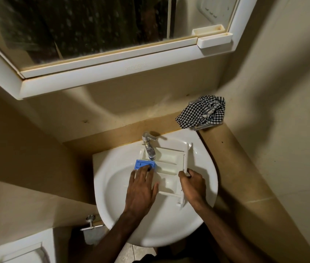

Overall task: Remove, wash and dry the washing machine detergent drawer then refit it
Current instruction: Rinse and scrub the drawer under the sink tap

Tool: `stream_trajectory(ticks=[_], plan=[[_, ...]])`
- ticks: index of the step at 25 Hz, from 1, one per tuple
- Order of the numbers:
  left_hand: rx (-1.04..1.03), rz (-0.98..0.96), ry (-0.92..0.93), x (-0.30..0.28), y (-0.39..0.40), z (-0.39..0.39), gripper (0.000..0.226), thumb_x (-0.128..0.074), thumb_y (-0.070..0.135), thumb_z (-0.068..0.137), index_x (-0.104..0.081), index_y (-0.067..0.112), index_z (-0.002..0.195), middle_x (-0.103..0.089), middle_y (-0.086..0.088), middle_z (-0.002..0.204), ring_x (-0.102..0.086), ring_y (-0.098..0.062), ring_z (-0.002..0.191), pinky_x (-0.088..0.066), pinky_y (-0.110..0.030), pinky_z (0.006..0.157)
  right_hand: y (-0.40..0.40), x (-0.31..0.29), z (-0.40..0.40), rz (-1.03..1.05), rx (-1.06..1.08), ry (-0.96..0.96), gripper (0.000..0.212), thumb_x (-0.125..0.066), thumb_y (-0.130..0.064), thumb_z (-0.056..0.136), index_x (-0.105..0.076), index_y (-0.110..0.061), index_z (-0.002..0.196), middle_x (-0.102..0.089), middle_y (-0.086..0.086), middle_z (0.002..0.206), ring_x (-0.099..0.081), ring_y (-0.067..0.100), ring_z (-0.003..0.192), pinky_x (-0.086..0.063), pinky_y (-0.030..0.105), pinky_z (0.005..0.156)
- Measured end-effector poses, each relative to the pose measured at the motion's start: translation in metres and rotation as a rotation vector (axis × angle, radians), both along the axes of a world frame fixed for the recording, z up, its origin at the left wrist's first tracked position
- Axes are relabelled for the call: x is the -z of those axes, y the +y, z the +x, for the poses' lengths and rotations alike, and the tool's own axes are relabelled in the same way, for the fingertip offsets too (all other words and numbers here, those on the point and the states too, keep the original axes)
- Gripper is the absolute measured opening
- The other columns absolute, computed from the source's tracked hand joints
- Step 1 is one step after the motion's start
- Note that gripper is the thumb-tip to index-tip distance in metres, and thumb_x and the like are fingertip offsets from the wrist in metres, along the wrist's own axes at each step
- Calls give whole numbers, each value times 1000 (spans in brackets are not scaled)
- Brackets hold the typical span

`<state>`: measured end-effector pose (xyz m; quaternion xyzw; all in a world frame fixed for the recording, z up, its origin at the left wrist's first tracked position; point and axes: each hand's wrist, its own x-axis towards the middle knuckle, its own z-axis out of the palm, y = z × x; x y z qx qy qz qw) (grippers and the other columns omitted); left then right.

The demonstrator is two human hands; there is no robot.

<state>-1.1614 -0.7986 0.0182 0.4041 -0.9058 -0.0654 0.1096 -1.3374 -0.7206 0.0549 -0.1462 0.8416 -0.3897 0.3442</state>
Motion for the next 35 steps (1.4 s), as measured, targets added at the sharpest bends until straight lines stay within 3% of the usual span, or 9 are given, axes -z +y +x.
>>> stream_trajectory(ticks=[5, 8, 12, 15, 19, 23, 26, 30, 35], plan=[[49, -27, 35, -6, 0, 5, 47, -42, 38, 104, -54, 19, 146, -49, -4, 155, -36, -23, 149, -27, -52, 122, 23, 8, 4, 20, 130, 52, 24, -63, -40, 84, -73, -19, 90, -74, -6, 77, -70, 27, 85, -58, 44, 86], [-265, 94, 306, -15, 10, 5, 59, -59, 38, 98, -44, 17, 152, -33, -8, 163, -26, -26, 153, -24, -47, 124, 36, 14, 8, -15, 201, 61, 16, -67, -33, 89, -74, -19, 92, -74, -5, 80, -70, 24, 83, -59, 47, 86], [-909, 992, 712, -15, 13, 3, 93, -70, 61, 86, -28, 16, 157, -46, -8, 153, -47, -30, 139, -41, -48, 115, 42, 23, 22, -60, 271, 21, 56, -61, -56, 79, -72, -21, 121, -77, -4, 91, -73, 22, 87, -61, 48, 85], [-763, 1448, 840, -9, 19, -4, 60, -59, 57, 94, -49, 25, 144, -71, -2, 126, -67, -24, 115, -56, -51, 97, 46, 36, 36, -95, 288, -30, 65, -60, -62, 77, -68, -22, 127, -77, -4, 93, -74, 21, 87, -62, 48, 82], [-682, 1352, 994, -7, 20, -15, 33, -50, 42, 104, -56, 30, 134, -77, -2, 110, -75, -23, 101, -63, -42, 79, 53, 43, 42, -119, 260, -101, 48, -73, -42, 91, -63, -21, 133, -77, 1, 101, -75, 18, 89, -65, 43, 77], [-662, 1242, 984, -11, 12, -9, 32, -48, 44, 105, -57, 30, 132, -76, -3, 111, -76, -21, 94, -63, -39, 66, 54, 46, 41, -105, 217, -254, 79, -71, -57, 90, -39, -24, 155, -65, 9, 138, -66, 28, 121, -58, 54, 98], [-652, 1199, 927, -16, 0, 3, 29, -49, 47, 104, -61, 32, 125, -77, 1, 105, -76, -14, 87, -61, -33, 60, 60, 25, 32, -16, 154, 148, 85, -59, -58, 96, -26, -21, 164, -34, 7, 167, -37, 28, 150, -38, 47, 118], [-581, 1211, 820, -25, -21, 22, 36, -49, 56, 101, -65, 30, 121, -78, 1, 105, -76, -18, 93, -62, -37, 67, 51, 19, 11, -318, -328, 799, 49, -57, -33, 99, -62, -10, 143, -52, 6, 156, -36, 21, 152, -40, 46, 118], [-549, 1216, 737, -34, -33, 33, 34, -47, 60, 99, -62, 37, 119, -78, 9, 102, -75, -12, 91, -60, -30, 65, 14, 29, 22, -396, -785, 858, 40, -57, -24, 102, -67, -8, 137, -58, 2, 152, -42, 18, 150, -45, 47, 113]])
